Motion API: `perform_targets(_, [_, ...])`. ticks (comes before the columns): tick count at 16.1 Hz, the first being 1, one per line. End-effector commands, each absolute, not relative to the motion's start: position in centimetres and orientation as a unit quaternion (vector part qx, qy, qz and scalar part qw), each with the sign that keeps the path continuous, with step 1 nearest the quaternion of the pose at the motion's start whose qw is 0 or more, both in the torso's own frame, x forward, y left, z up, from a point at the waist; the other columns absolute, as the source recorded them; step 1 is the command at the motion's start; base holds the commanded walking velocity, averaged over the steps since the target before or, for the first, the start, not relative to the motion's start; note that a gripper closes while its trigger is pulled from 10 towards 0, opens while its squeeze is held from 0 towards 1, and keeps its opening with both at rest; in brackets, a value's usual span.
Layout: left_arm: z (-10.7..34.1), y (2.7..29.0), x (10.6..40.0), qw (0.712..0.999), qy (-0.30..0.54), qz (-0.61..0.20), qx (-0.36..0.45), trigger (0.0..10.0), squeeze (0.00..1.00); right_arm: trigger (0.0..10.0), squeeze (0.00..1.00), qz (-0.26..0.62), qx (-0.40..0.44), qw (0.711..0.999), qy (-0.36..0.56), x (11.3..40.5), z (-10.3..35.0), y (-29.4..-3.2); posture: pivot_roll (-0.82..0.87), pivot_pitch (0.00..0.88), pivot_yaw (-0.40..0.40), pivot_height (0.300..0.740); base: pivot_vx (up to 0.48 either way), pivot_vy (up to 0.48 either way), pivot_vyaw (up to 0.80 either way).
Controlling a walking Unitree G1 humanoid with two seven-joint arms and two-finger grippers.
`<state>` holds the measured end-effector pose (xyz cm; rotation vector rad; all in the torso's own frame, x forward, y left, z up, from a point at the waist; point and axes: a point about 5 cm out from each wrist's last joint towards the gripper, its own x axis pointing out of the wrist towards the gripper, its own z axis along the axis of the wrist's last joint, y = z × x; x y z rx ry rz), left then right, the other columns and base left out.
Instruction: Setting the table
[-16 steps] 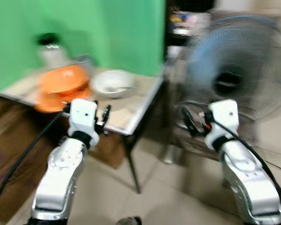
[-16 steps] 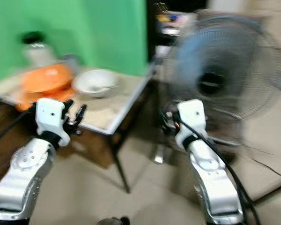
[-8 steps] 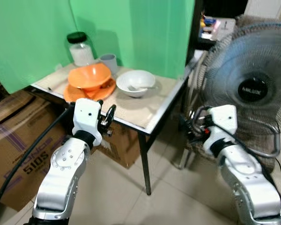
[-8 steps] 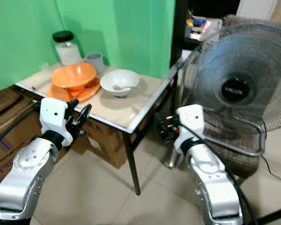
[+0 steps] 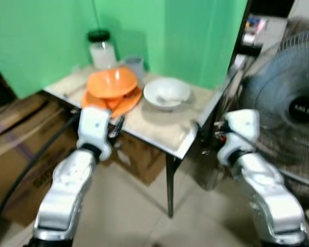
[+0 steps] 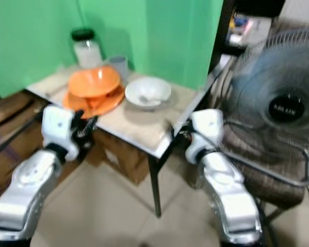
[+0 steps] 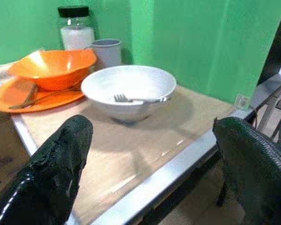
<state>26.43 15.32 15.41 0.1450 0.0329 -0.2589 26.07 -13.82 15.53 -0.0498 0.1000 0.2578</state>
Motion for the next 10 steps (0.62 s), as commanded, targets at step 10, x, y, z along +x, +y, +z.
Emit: perform_targets(10, [15.7,15.1,26.3,0.986,0.015,-0.148,0.077,10.0,0.00,10.0,1.00,0.110,-0.020,0.993,0.044,27.1,16.8,-14.7,0.05,0.000,0.063,0.740,0.319,0.000,0.00])
